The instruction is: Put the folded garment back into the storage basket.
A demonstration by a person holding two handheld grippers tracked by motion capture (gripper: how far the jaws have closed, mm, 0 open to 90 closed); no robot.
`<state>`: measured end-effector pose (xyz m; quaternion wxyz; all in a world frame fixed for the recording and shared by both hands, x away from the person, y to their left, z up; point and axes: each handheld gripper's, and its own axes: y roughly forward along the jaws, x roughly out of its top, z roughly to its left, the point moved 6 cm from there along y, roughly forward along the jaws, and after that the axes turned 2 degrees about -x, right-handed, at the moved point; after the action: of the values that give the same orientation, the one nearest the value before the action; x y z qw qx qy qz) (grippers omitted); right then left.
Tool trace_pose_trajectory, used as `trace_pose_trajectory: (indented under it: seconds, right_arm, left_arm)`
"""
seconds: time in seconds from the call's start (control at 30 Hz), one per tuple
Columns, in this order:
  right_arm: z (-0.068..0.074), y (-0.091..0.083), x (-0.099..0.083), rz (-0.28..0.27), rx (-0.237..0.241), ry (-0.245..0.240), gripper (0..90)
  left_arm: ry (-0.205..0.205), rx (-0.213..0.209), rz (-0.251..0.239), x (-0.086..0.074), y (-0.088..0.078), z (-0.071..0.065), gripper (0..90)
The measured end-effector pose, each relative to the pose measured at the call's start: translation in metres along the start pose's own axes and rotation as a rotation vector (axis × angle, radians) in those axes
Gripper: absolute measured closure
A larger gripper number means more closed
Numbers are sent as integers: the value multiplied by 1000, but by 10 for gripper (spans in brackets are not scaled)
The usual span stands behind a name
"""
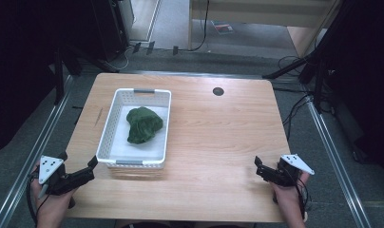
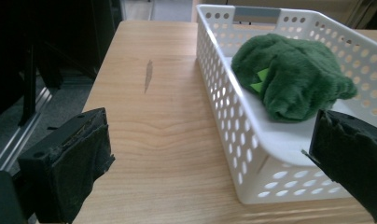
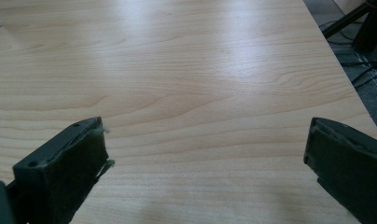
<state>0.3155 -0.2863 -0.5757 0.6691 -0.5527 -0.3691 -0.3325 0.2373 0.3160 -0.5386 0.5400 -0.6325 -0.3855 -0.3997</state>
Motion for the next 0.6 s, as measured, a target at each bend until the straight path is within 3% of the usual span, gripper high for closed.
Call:
trace_pose_trajectory:
  seconds: [0.17, 0.27, 0.37, 0.47, 0.6]
  right_arm:
    - [0, 0, 0, 2, -8, 7, 0]
    - [-1, -1, -1, 1, -14, 13, 0]
    - [-1, 0, -1, 8, -23, 11, 0]
    - [-1, 0, -1, 11, -26, 8, 0]
    - [-1, 0, -1, 10, -27, 9, 0]
  left_arm:
    - [16, 9, 31, -19, 7, 13, 0]
    - [-3, 18, 31, -27, 10, 23, 0]
    - [-30, 0, 33, -33, 11, 31, 0]
    - [-42, 0, 19, -32, 10, 35, 0]
    - [-77, -10, 44, -33, 11, 39, 3]
